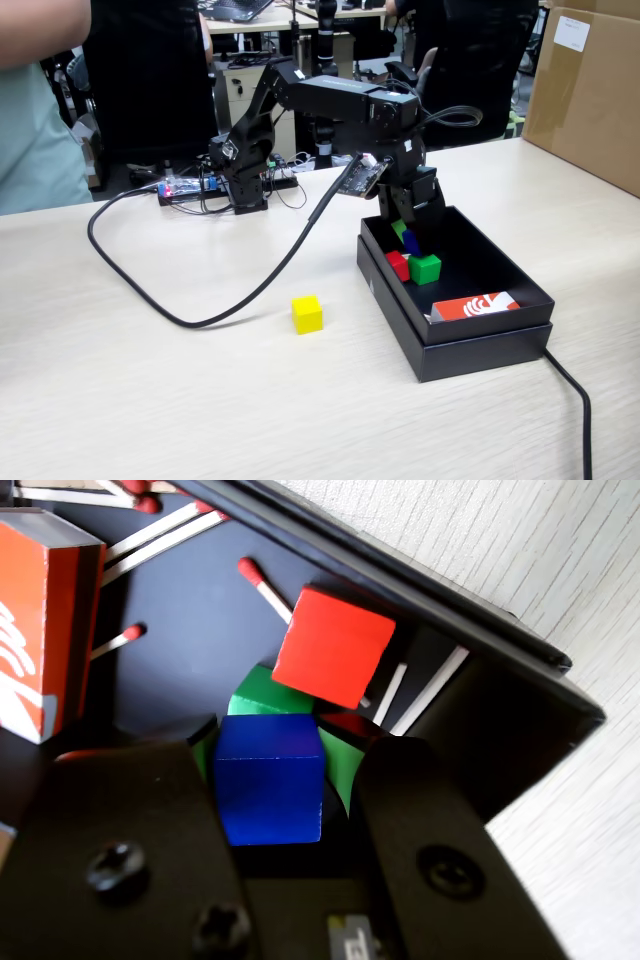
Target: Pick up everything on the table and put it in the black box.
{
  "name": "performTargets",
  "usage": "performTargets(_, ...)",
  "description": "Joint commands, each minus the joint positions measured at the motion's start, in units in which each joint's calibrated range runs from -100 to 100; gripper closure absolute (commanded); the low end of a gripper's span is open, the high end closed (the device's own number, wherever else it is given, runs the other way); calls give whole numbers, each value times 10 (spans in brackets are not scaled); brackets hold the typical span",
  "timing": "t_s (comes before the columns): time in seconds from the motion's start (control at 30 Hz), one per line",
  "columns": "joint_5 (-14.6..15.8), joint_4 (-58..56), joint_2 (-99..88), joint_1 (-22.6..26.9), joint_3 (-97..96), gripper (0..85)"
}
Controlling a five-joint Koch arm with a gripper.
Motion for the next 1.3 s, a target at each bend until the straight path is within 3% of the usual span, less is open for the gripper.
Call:
performTargets(0.0, 1, -4, -8, 4, 54, 669)
performTargets(0.07, 3, -5, -9, 4, 54, 642)
performTargets(0.17, 3, -22, -27, 3, 49, 504)
performTargets(0.23, 3, -26, -54, 1, 41, 471)
performTargets(0.47, 0, -26, -233, -39, 13, 472)
performTargets(0.7, -33, -26, -334, -111, -63, 460)
performTargets(0.87, -45, -26, -317, -147, -118, 431)
performTargets(1.27, -41, -23, -127, -158, -94, 390)
